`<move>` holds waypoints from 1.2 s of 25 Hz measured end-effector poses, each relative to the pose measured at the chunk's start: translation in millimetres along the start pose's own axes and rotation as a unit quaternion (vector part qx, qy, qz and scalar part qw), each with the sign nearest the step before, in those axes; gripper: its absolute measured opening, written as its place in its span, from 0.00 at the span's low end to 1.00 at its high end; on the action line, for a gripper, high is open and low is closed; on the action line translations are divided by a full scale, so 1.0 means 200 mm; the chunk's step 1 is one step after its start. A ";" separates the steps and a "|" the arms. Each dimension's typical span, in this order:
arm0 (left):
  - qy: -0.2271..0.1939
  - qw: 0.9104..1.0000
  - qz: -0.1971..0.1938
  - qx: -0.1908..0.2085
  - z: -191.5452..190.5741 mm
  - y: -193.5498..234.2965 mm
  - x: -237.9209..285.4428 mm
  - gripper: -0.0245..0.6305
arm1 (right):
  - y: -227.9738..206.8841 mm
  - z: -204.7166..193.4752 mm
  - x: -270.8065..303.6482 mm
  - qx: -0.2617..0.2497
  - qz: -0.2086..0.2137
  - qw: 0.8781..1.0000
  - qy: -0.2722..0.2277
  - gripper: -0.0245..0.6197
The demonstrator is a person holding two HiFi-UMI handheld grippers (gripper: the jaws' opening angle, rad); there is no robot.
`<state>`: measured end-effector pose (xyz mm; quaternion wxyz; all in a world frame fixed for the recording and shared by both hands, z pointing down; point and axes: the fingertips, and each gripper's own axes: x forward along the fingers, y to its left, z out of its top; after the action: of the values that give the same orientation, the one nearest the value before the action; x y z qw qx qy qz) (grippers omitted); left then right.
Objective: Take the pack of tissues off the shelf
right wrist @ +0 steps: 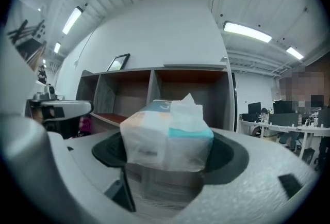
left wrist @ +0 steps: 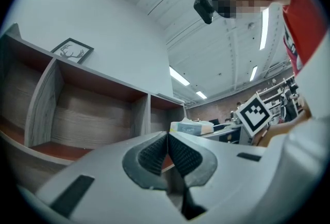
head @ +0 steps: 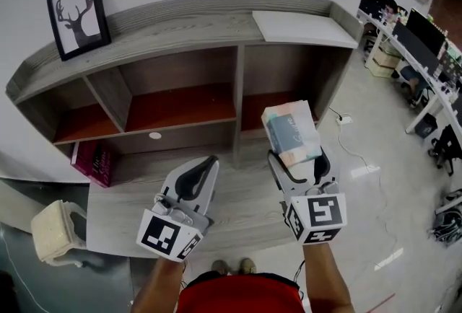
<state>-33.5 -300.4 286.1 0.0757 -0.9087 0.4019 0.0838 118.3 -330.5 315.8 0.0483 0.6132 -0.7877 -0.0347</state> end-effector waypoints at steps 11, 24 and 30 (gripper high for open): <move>-0.008 1.000 -0.010 0.007 0.06 -0.12 -0.04 0.05 | 0.07 0.06 -0.23 -0.003 0.023 0.999 -0.031 0.67; -0.010 1.000 -0.011 0.008 0.06 -0.12 -0.06 0.05 | 0.09 0.04 -0.27 -0.003 0.019 0.999 -0.033 0.64; -0.010 1.000 -0.011 0.007 0.06 -0.11 -0.07 0.05 | 0.08 0.03 -0.27 0.002 0.014 0.999 -0.030 0.64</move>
<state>-26.8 -273.8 278.6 0.0871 -0.9117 0.3914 0.0891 114.6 -273.7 310.6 0.0238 0.6010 -0.7973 -0.0511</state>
